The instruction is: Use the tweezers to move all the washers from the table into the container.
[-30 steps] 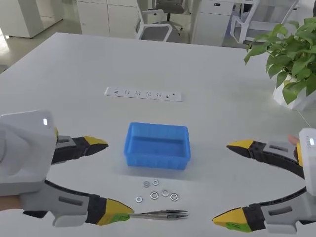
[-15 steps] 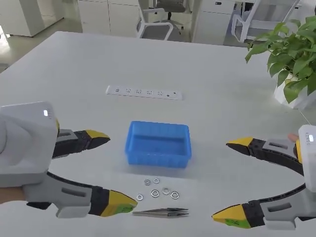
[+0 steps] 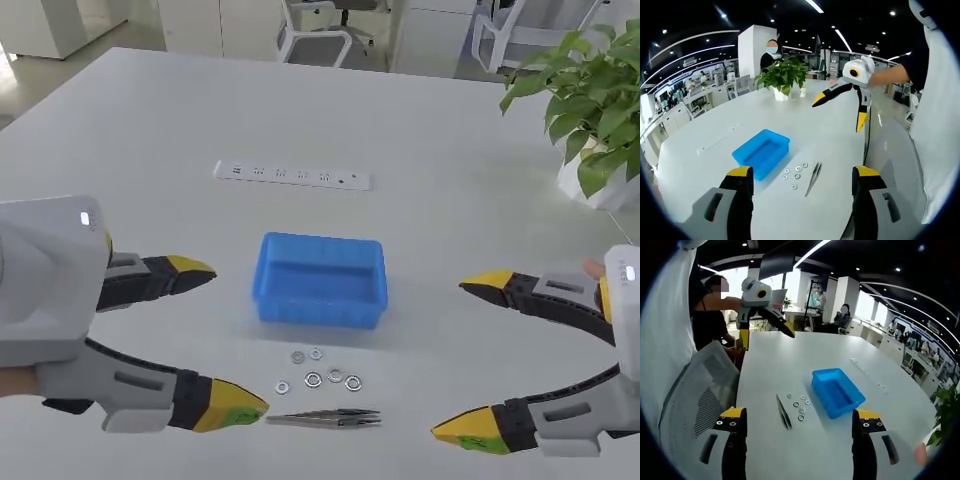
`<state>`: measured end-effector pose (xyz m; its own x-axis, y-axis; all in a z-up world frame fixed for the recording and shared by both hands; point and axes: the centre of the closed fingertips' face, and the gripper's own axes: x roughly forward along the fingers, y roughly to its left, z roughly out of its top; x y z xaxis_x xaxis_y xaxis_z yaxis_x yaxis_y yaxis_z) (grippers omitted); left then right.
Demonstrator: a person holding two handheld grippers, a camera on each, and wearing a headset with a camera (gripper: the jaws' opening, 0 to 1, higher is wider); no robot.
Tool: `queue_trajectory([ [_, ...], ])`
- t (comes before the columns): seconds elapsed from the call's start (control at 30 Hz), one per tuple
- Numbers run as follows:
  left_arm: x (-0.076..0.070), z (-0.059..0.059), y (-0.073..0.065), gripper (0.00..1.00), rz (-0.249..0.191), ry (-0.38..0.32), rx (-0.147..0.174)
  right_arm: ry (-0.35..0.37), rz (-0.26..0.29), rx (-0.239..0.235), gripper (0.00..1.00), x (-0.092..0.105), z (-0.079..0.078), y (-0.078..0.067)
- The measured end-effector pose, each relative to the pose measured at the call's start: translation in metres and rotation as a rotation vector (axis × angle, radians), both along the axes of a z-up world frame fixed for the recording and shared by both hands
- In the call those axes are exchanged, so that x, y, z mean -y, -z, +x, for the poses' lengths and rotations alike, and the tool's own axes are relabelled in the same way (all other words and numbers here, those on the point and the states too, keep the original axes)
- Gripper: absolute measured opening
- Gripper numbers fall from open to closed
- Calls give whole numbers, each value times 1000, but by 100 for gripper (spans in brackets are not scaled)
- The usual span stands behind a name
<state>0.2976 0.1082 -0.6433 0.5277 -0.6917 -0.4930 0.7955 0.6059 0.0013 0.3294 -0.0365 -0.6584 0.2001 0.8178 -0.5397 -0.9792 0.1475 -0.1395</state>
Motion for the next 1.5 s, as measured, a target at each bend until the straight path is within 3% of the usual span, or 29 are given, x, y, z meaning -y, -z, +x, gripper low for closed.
queue_trajectory([
  [0.33,-6,3,14,86,-11,-12,-27,11,-41,-2,86,2,9,12],
  [0.5,-10,8,29,88,15,-25,-42,15,-52,-6,86,0,14,19],
  [0.6,-7,10,27,89,-39,-37,-44,20,-58,-11,85,-1,16,24],
  [0.67,-6,12,33,89,-20,-34,-38,18,-58,-28,83,-3,15,29],
  [0.77,-5,11,47,84,5,-15,-67,1,-75,-56,78,-8,10,41],
  [0.87,1,11,56,82,14,2,-65,-55,-85,-5,74,-18,7,51],
  [0.9,4,11,56,82,2,10,-63,-56,-86,-17,74,-19,6,55],
  [0.97,8,9,62,80,-12,20,-93,-46,-104,-56,74,-23,5,63],
  [1.2,14,7,82,70,13,50,-115,-62,-75,-82,63,-35,1,75],
  [1.27,10,9,92,66,58,51,-101,-72,-78,-95,59,-38,-2,81],
  [1.4,15,7,101,58,38,72,-114,-90,-91,-132,57,-44,-8,93],
  [1.5,16,8,107,57,56,77,-123,-102,-100,-136,53,-48,-10,100],
])
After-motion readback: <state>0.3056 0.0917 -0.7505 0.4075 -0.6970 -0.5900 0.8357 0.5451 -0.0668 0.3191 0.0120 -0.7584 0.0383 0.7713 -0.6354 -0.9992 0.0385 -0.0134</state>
